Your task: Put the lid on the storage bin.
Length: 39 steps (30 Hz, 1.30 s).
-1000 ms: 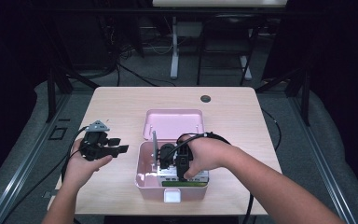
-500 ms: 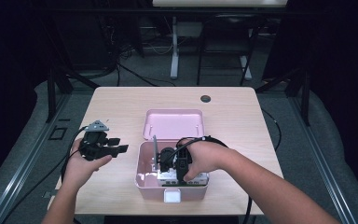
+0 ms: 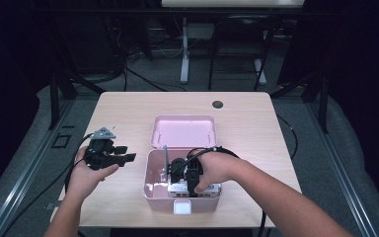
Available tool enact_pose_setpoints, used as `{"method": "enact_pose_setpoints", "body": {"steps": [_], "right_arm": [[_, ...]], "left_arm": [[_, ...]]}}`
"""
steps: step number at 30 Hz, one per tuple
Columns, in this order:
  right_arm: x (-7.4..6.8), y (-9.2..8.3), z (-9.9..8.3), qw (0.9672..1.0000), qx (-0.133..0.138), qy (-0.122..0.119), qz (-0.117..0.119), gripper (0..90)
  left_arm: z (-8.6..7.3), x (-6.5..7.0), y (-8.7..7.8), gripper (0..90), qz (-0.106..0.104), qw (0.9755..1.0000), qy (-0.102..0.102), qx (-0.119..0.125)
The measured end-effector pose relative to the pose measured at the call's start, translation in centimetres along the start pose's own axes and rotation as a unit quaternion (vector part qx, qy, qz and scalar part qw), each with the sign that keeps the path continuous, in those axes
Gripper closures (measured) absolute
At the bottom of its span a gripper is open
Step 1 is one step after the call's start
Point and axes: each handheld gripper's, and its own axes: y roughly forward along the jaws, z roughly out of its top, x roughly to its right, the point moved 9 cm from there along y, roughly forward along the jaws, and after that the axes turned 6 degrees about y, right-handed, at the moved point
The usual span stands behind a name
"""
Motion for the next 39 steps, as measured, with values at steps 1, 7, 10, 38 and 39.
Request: {"method": "enact_pose_setpoints", "body": {"steps": [1, 7, 10, 38, 39], "right_arm": [[0.1, 0.1, 0.0, 1.0000, 0.000, -0.001, 0.000, 61.8], [0.2, 0.9, -0.1, 1.0000, -0.001, 0.004, 0.000, 61.7], [0.3, 1.3, -0.1, 1.0000, -0.003, 0.001, 0.002, 61.7], [0.5, 2.8, 0.1, 0.9999, -0.003, 0.009, 0.007, 60.6], [0.5, 2.8, 0.1, 0.9999, -0.003, 0.009, 0.008, 60.1]], "left_arm": [[0.0, 0.0, 0.0, 51.4, 0.000, 1.0000, 0.000, 0.000], [0.0, 0.0, 0.0, 51.4, 0.000, 1.0000, -0.001, 0.000], [0.0, 0.0, 0.1, 51.4, 0.001, 1.0000, 0.000, 0.000], [0.0, 0.0, 0.0, 51.4, 0.000, 1.0000, -0.001, 0.002], [0.0, 0.0, 0.0, 51.3, 0.000, 1.0000, -0.002, 0.002]]}}
